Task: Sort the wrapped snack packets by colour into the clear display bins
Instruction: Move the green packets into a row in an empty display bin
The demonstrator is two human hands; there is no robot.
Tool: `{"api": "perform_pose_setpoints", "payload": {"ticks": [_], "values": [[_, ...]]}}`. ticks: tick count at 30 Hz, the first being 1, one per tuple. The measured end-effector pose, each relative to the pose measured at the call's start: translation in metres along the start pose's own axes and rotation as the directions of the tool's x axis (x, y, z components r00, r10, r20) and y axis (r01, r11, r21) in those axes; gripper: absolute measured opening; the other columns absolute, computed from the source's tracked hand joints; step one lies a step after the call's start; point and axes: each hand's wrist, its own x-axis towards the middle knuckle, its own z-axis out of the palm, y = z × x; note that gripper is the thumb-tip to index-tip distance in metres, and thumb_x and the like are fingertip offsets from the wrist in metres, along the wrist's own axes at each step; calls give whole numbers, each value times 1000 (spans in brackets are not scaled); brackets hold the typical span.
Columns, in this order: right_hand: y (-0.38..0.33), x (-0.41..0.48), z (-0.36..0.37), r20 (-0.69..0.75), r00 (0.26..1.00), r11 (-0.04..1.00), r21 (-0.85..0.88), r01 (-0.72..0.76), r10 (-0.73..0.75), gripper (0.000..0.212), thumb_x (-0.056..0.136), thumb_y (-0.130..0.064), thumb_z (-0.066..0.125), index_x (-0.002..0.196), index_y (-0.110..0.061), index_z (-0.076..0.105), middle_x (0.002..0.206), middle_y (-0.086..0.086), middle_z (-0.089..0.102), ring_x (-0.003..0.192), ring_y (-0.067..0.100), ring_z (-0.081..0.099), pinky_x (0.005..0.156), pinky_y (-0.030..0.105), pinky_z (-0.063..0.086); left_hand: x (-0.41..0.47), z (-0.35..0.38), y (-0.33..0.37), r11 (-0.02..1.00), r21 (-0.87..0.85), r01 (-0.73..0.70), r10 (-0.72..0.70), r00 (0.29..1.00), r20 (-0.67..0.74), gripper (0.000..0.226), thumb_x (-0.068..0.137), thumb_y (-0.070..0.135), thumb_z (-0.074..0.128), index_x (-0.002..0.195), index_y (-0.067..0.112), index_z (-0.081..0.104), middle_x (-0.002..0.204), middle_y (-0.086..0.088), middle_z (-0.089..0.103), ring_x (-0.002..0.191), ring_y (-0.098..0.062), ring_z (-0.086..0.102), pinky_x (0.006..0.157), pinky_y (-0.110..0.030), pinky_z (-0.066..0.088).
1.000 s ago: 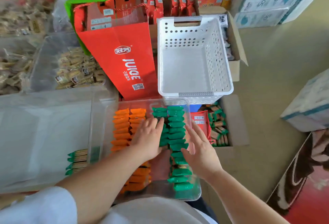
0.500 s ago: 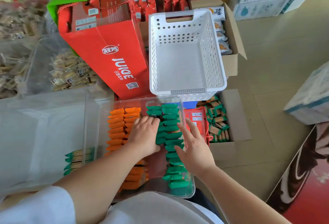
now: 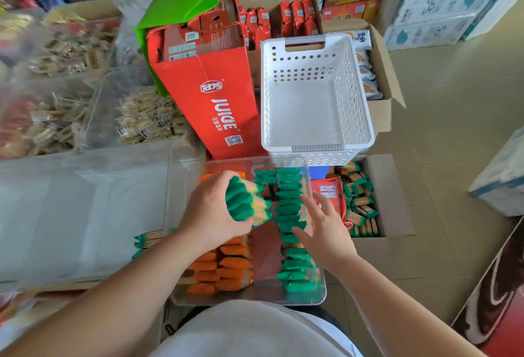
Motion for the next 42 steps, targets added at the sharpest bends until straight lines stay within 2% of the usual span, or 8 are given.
{"api": "perform_pose_setpoints", "payload": {"ticks": [4, 9, 13, 19, 28, 33, 38, 42], "values": [[-17, 1, 1, -95, 995, 960, -273, -62, 37, 75, 85, -54, 66, 150, -32, 37, 162, 7, 19, 143, 33, 23, 110, 51, 33, -23, -33, -36, 981, -134, 139, -149, 986, -73, 81, 54, 35, 91, 122, 36, 48, 117, 13, 56, 107, -12, 55, 90, -35, 51], [-74, 9, 16, -205, 975, 948, -319, 11, -80, 57, 86, -56, 51, 136, -29, 56, 156, 8, 35, 146, 34, 20, 113, 56, 25, -38, -65, -104, 926, -223, 305, -338, 932, -133, 83, 56, 39, 91, 125, 39, 45, 120, 8, 58, 110, -18, 57, 89, -43, 54], [-134, 15, 47, -106, 984, 954, -278, 109, -144, 58, 80, -57, 49, 128, -28, 61, 141, 0, 50, 138, 32, 34, 107, 55, 37, -43, -82, -154, 844, -411, 344, -430, 892, -137, 70, 64, 32, 91, 119, 33, 49, 113, 11, 62, 105, -12, 61, 79, -31, 52], [-214, 16, 99, 107, 988, 961, -243, 130, -107, 55, 93, -61, 50, 142, -37, 47, 152, -10, 37, 143, 20, 20, 113, 44, 25, -26, -94, -215, 708, -634, 312, -454, 888, -70, 64, 68, 14, 90, 116, 29, 50, 113, 10, 61, 104, -7, 61, 82, -26, 54], [-254, 24, 128, 143, 989, 975, -224, -9, 42, 46, 97, -49, 54, 140, -34, 51, 147, -8, 39, 138, 21, 29, 114, 40, 30, -10, -64, -305, 797, -433, 421, -364, 907, 212, 80, 58, 24, 96, 118, 31, 44, 110, 5, 60, 102, -20, 60, 79, -33, 51], [-259, 26, 127, 151, 985, 965, -256, -47, 88, 44, 95, -46, 59, 138, -36, 53, 148, -9, 41, 136, 21, 32, 112, 42, 34, 6, -50, -313, 852, -383, 356, -260, 924, 281, 85, 61, 23, 94, 126, 33, 40, 114, 3, 58, 103, -18, 58, 80, -30, 48], [-258, 26, 128, 152, 983, 961, -270, -55, 99, 43, 96, -47, 58, 138, -39, 51, 148, -12, 39, 137, 19, 31, 112, 41, 35, 10, -34, -324, 980, -52, 192, -163, 924, 345, 92, 57, 53, 89, 133, 40, 38, 124, 6, 49, 112, -19, 53, 93, -39, 48], [-257, 25, 130, 150, 985, 965, -260, -48, 89, 43, 96, -47, 57, 138, -40, 52, 148, -12, 40, 137, 19, 32, 112, 40, 35, 13, -30, -322, 906, -236, 351, -193, 840, 507, 80, 71, 47, 85, 136, 35, 40, 121, 0, 45, 107, -19, 55, 87, -33, 50]]}}
